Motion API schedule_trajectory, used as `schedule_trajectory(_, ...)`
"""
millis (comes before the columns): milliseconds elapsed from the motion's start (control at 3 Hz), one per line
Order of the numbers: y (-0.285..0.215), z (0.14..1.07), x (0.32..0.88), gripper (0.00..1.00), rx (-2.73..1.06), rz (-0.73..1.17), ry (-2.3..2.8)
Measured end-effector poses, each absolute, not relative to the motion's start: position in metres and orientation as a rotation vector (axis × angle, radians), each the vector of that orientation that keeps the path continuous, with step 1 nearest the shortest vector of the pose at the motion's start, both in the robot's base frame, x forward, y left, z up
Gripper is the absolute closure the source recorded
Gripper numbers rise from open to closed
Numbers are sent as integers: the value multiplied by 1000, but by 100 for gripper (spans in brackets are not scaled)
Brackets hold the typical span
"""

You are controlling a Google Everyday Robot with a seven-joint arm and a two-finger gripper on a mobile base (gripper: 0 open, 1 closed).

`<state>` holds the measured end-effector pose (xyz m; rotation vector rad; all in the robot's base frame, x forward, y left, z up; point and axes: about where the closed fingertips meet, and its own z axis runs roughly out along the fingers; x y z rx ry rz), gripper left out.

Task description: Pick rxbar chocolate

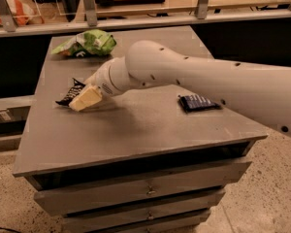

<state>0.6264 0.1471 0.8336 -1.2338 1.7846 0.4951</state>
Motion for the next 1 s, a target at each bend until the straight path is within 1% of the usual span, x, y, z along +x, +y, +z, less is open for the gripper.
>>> schedule_trajectory(1000, 126, 886, 640, 100, -1086, 627, 1715)
